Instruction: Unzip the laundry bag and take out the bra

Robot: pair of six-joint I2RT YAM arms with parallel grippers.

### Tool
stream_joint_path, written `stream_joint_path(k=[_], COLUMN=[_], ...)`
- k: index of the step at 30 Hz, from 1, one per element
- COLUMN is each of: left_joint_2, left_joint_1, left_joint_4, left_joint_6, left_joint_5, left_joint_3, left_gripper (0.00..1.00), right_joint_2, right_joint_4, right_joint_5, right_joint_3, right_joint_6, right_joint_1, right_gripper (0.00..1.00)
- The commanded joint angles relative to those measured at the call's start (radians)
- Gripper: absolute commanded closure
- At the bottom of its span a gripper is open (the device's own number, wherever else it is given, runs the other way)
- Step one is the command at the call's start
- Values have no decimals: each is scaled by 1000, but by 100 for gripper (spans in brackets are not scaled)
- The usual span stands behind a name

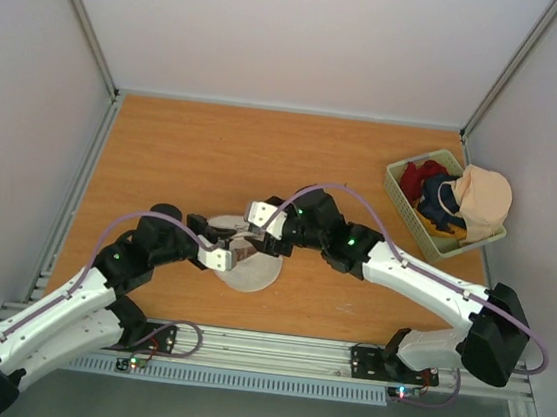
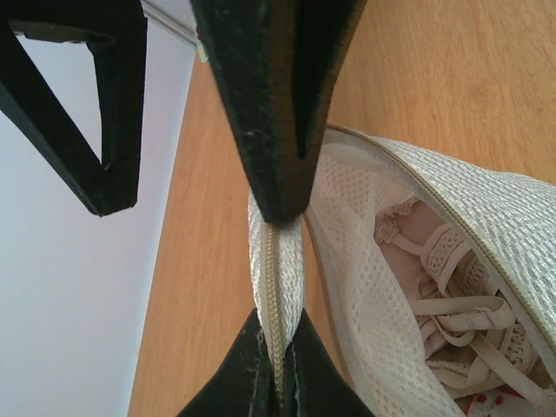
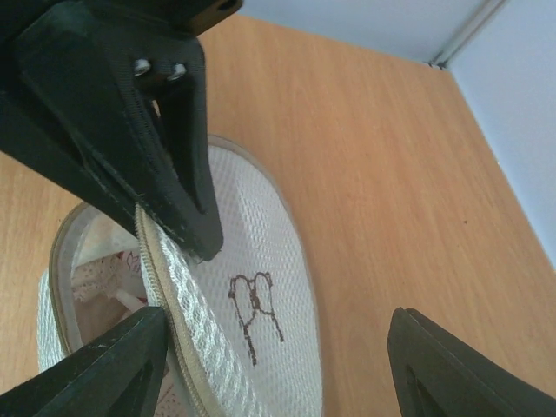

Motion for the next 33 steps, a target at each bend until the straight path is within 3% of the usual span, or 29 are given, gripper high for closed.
stream_joint_path(k=[1,9,15,18,19,21,22,23,25,28,31,33], left_joint_2=[4,9,3,-3,-2,1,5,8,-3,-23,-37,-38], left_joint_1=[-5,-5,-5,-6,-6,-5,-5,-4,7,45,90,115], left_joint_4=[58,69,73,92,111,153,160,163,159,66,-19,-68], left_joint_6=[-16,-18,-44,-108,-142,-282,-409,-485,-716,-934,-1119,-1202], left_joint_5=[20,17,37,8,-16,-100,-149,-200,-311,-389,-372,-351], left_joint_3=[26,23,26,33,36,50,64,78,102,148,171,160], left_gripper=[99,99,99,98,83,35,19,12,5,3,5,12], right_joint_2=[17,53,86,90,84,58,43,26,1,-3,0,-13], right_joint_4=[-6,-20,24,33,53,127,183,258,361,454,511,558], right_joint_5=[-6,69,244,346,370,400,402,390,313,179,110,74], right_joint_3=[16,31,55,64,54,17,-8,-34,-73,-91,-97,-116], right_joint_6=[-82,-82,-26,13,27,61,85,117,217,337,394,407], right_joint_1=[29,67,73,74,74,70,64,56,25,-16,-31,-34], right_gripper=[29,32,85,99,99,99,99,99,99,99,99,99])
